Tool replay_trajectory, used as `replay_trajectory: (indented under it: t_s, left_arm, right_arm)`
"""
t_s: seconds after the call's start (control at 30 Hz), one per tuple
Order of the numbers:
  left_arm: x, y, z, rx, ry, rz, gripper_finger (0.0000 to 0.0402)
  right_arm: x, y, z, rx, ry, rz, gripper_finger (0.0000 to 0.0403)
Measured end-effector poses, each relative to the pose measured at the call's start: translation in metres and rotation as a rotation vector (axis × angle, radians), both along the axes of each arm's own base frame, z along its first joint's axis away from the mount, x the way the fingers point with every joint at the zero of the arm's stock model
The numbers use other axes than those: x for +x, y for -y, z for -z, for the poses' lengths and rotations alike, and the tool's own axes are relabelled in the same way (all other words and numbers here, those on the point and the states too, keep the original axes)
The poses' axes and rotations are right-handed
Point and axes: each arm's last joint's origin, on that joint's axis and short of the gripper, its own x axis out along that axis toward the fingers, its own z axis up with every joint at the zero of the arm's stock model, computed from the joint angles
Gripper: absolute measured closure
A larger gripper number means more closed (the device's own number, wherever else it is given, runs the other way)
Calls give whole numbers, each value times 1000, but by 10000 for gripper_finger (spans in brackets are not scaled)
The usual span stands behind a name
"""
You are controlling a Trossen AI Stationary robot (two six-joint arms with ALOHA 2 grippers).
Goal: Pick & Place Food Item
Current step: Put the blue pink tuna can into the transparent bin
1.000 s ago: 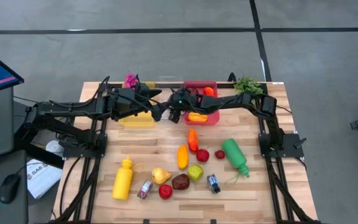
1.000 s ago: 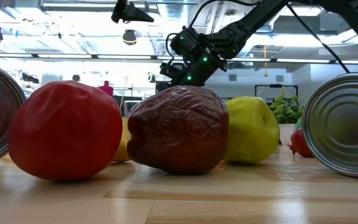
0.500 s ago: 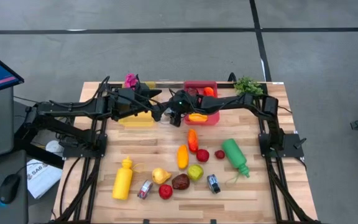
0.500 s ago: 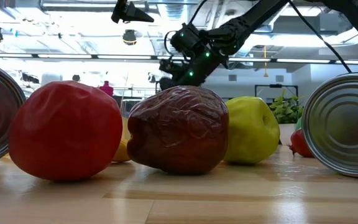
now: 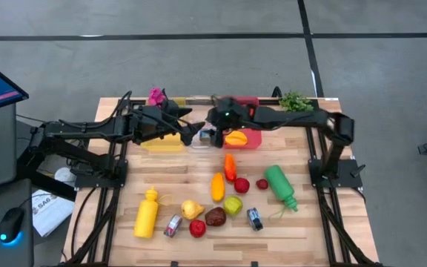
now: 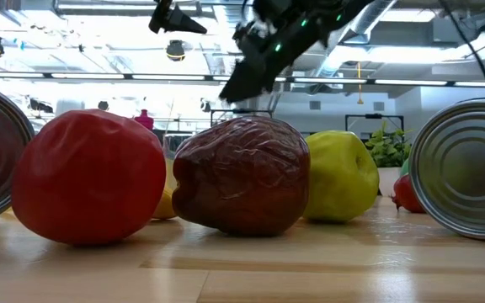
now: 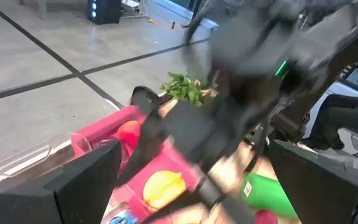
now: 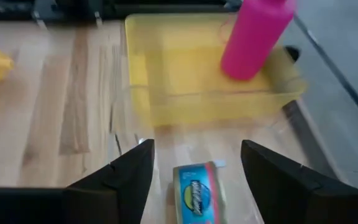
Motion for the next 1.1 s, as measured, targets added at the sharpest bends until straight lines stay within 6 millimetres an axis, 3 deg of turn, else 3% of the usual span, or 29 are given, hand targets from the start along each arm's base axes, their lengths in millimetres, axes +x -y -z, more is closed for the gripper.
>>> replay_trajectory:
  t_s: [0.2,0.33,0.57,0.7,1.1]
  left_arm:
    - [0,0,1,1,-7,0,5]
    - [1,0,4,29,-20,8,5]
    - [2,-6,48,43,-9,-18,5]
    - [1,-7,70,45,10,-25,5]
    - [-9,-12,106,85,-80,-82,5]
  right_arm:
    - [-28,-7,-48,-14,82,6,218]
    - [-46,-13,-67,45,94,-10,274]
    - [-75,-27,-92,88,101,-33,390]
    - [-97,-32,-102,123,77,-12,390]
    - [-155,-41,-79,194,201,93,397]
